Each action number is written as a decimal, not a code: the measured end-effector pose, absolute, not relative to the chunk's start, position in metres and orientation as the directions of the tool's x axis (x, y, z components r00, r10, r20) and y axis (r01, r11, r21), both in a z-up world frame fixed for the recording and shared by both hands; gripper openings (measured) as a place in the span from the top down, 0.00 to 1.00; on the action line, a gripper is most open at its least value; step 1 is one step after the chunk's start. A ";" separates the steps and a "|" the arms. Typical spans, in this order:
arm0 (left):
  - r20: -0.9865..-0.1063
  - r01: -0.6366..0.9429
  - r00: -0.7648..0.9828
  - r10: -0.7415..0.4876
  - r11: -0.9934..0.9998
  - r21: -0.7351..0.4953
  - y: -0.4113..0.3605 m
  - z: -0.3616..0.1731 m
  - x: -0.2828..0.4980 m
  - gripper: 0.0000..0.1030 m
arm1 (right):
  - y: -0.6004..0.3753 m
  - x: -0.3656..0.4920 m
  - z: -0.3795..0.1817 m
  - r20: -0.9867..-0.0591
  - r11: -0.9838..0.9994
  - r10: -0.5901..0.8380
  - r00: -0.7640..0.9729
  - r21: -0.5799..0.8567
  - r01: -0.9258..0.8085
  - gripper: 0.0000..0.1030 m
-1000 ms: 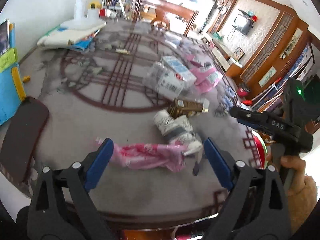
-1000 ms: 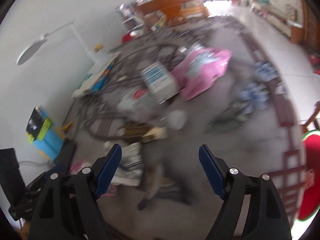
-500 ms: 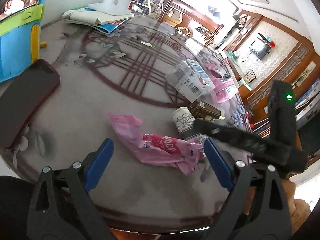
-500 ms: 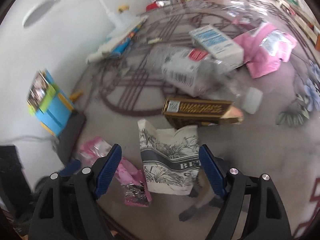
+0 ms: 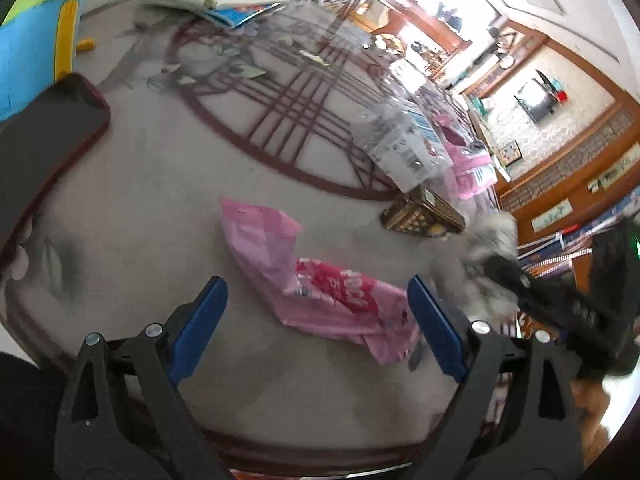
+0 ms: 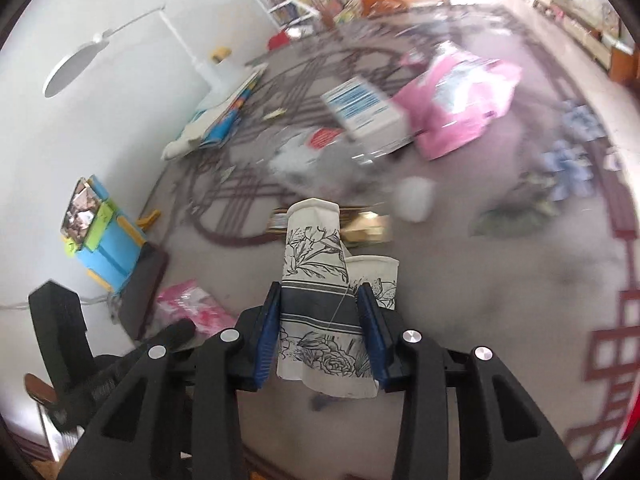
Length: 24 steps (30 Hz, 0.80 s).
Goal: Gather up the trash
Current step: 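Grasp the white printed paper cups with the right tool while the left tool grasps the pink wrapper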
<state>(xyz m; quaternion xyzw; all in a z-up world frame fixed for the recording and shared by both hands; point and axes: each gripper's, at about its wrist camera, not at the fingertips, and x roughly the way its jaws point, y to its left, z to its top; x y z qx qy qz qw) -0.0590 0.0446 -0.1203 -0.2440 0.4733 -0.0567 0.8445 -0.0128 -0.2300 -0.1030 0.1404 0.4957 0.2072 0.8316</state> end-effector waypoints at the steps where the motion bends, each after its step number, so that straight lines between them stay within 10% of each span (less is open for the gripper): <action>1: -0.772 -0.142 0.544 -0.329 0.871 -0.471 0.044 -0.122 -0.056 0.14 | -0.238 -0.014 -0.103 -0.768 0.883 0.468 0.437 0.428 -0.193 0.65; 3: -0.775 -0.142 0.536 -0.335 0.869 -0.474 0.040 -0.124 -0.050 0.21 | -0.249 -0.014 -0.103 -0.769 0.892 0.447 0.457 0.421 -0.163 0.65; 7: -0.795 -0.113 0.509 -0.329 0.891 -0.440 0.028 -0.130 -0.044 0.67 | -0.274 -0.016 -0.101 -0.746 0.881 0.449 0.492 0.460 -0.107 0.64; 11: -0.795 -0.067 0.514 -0.323 0.909 -0.412 0.020 -0.126 -0.047 0.81 | -0.290 -0.016 -0.098 -0.719 0.859 0.470 0.512 0.505 -0.080 0.64; 24: -0.681 0.112 0.675 -0.283 0.952 -0.285 -0.016 -0.060 -0.064 0.84 | -0.293 -0.025 -0.077 -0.678 0.875 0.445 0.585 0.467 -0.124 0.64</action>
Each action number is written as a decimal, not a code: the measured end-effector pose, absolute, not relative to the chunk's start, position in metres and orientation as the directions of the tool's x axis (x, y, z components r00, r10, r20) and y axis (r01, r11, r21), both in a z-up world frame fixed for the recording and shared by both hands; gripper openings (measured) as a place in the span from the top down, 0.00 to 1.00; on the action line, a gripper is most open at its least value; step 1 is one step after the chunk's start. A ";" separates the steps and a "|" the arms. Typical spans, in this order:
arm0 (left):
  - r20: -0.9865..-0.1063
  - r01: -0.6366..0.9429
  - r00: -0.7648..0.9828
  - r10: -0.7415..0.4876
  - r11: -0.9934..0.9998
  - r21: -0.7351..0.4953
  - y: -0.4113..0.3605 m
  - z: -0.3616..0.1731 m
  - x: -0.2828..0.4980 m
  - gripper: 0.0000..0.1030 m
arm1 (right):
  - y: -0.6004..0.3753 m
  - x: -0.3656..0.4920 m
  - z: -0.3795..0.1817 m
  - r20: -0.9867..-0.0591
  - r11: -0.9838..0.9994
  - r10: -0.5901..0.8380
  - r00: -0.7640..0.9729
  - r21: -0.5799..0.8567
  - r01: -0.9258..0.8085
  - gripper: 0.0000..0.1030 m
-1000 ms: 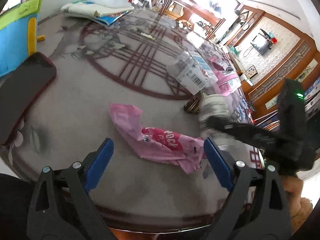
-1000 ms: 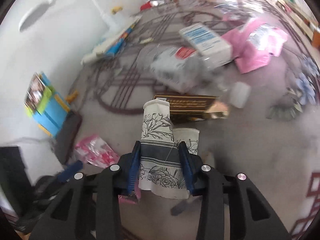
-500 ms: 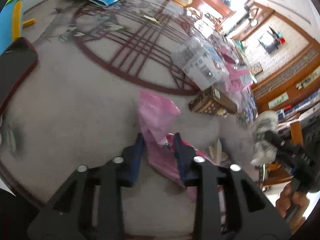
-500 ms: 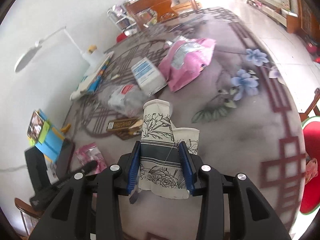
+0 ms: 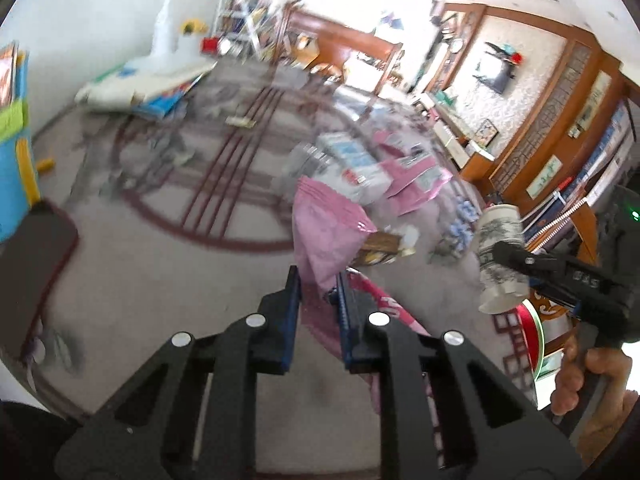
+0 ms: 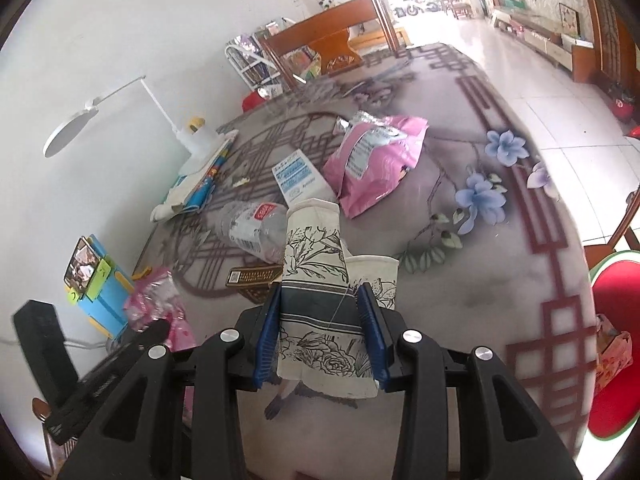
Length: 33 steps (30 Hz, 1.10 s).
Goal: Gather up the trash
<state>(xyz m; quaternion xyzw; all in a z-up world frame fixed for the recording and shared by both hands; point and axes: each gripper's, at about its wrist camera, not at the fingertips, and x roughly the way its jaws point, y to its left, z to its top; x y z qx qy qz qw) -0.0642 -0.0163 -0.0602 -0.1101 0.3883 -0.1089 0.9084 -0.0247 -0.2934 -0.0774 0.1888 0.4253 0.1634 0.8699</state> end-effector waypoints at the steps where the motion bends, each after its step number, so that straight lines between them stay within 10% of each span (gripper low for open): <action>1: -0.673 0.126 0.682 -0.286 0.952 -0.277 -0.020 -0.057 -0.066 0.84 | -0.294 -0.026 -0.076 -0.678 0.882 0.432 0.595 0.456 -0.122 0.64; 33: -0.633 0.235 0.715 -0.297 0.955 -0.183 -0.092 -0.033 -0.064 0.84 | -0.345 -0.049 -0.065 -0.639 0.916 0.340 0.690 0.391 -0.089 0.62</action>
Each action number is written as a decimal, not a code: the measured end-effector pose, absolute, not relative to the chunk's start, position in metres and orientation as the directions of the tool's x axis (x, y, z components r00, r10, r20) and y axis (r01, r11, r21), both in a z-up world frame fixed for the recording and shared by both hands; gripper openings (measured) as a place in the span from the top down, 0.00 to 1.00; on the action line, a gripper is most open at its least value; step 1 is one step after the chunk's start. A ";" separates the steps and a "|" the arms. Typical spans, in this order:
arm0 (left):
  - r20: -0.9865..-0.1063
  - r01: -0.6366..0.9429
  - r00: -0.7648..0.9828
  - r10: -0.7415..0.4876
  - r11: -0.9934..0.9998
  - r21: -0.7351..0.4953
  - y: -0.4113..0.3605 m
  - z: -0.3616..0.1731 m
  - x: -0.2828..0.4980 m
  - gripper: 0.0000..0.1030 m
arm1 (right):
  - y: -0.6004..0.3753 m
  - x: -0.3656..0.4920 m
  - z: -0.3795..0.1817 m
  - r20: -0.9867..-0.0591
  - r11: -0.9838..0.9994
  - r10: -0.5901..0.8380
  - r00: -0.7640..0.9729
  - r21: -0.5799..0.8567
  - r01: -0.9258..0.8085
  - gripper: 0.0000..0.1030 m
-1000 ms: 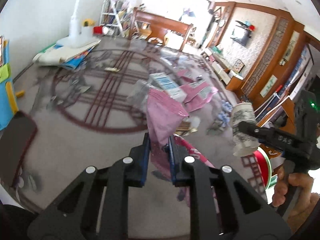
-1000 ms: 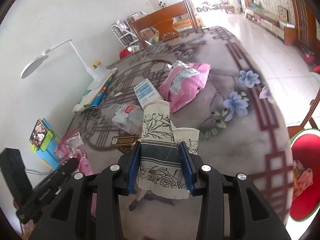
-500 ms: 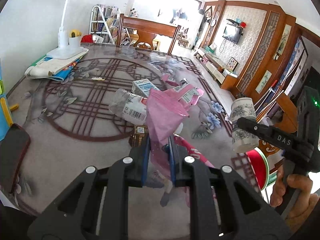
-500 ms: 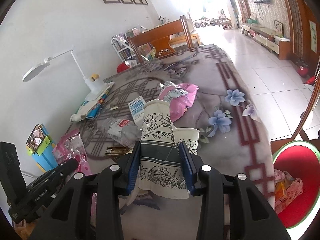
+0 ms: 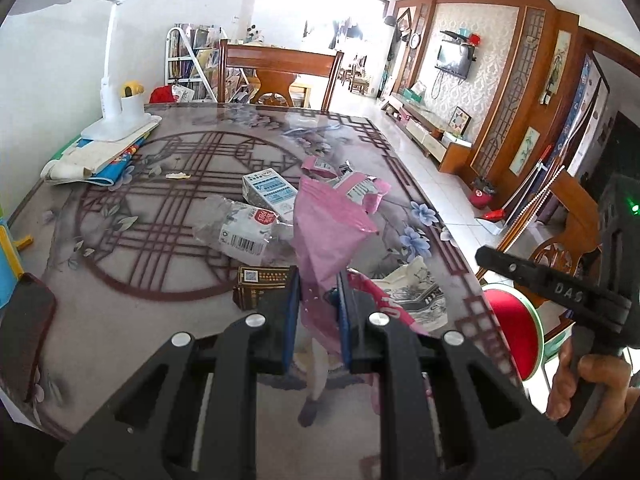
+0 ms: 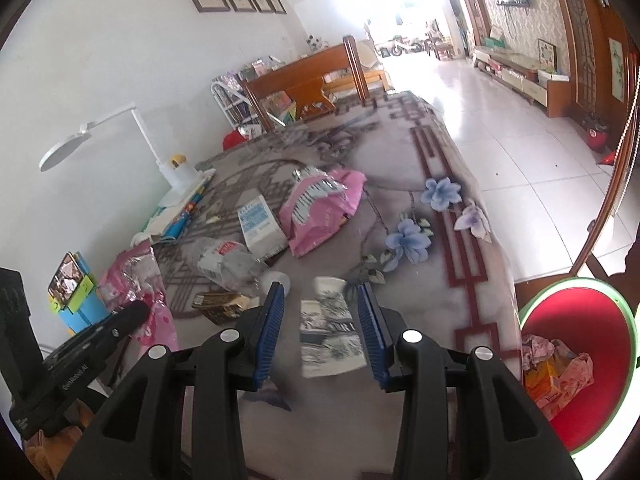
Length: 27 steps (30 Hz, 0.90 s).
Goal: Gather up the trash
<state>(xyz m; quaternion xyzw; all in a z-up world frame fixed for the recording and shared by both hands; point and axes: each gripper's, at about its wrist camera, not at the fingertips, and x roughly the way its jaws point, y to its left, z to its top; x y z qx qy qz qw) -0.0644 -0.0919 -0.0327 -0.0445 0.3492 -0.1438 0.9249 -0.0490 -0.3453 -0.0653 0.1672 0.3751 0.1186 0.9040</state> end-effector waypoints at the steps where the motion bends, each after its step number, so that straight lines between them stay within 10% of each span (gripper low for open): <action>1: -0.633 0.233 0.715 -0.297 0.955 -0.184 -0.092 -0.033 -0.065 0.84 | -0.345 -0.046 -0.071 -0.660 0.918 0.339 0.670 0.389 -0.081 0.59; 4: -0.636 0.230 0.711 -0.301 0.954 -0.193 -0.090 -0.036 -0.066 0.84 | -0.343 -0.041 -0.083 -0.697 0.918 0.340 0.632 0.393 -0.060 0.32; 9: -0.649 0.224 0.697 -0.304 0.953 -0.205 -0.091 -0.041 -0.067 0.84 | -0.335 -0.025 -0.096 -0.736 0.935 0.288 0.613 0.353 -0.015 0.23; 23: -0.653 0.226 0.690 -0.313 0.950 -0.217 -0.088 -0.043 -0.076 0.83 | -0.347 0.004 -0.140 -0.821 0.910 0.264 0.507 0.386 0.152 0.23; 27: -0.652 0.228 0.690 -0.316 0.949 -0.219 -0.088 -0.041 -0.078 0.83 | -0.351 0.002 -0.141 -0.815 0.891 0.300 0.496 0.424 0.159 0.42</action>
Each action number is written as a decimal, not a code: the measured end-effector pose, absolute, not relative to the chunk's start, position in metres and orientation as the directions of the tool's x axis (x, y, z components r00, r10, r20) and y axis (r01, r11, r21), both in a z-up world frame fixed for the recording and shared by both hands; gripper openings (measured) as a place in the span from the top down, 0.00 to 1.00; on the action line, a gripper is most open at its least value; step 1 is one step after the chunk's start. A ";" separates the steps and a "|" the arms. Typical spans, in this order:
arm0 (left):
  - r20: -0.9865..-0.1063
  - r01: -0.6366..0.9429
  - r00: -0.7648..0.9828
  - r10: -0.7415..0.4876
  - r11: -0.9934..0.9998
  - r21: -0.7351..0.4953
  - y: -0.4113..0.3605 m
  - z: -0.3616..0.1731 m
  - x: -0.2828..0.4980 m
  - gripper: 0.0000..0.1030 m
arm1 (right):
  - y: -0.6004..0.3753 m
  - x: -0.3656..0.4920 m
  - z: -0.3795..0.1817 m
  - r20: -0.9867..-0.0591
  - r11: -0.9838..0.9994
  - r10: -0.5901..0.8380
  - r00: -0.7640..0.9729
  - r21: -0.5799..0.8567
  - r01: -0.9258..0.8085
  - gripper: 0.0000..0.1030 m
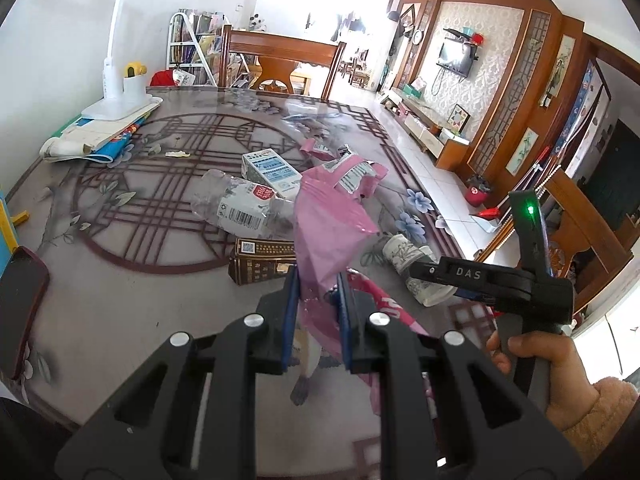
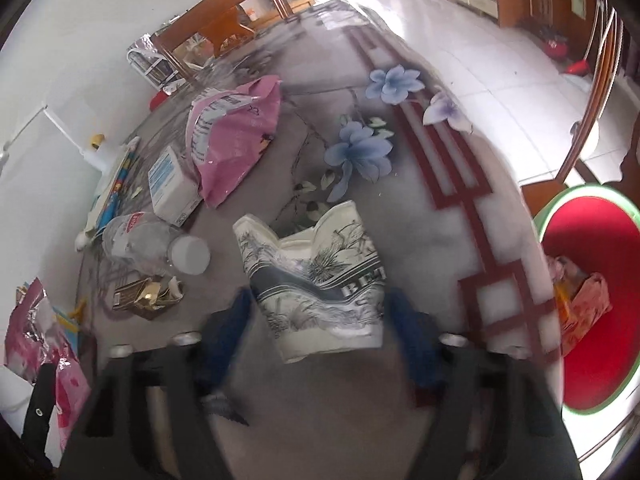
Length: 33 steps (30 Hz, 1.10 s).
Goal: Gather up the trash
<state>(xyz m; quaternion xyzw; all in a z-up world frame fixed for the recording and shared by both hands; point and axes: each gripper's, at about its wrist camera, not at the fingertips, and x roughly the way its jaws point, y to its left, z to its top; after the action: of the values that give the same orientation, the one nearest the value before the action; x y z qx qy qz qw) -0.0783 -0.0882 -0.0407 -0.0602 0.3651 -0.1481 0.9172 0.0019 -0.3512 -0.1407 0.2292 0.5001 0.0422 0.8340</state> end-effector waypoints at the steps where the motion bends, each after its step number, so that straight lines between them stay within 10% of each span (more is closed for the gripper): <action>1: -0.652 0.228 0.690 -0.314 0.949 -0.217 -0.088 -0.041 -0.078 0.83 | -0.351 0.001 -0.139 -0.811 0.891 0.304 0.501 0.428 0.152 0.42; 33: -0.663 0.318 0.651 -0.370 0.926 -0.205 -0.137 -0.038 -0.073 0.83 | -0.404 -0.067 -0.058 -0.597 0.874 0.297 0.745 0.484 0.041 0.42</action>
<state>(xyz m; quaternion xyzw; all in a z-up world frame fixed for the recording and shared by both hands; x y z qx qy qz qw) -0.0733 -0.1370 -0.0378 -0.0349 0.3725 -0.1895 0.9078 -0.0667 -0.4035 -0.0583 0.2409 0.3499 0.0709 0.9025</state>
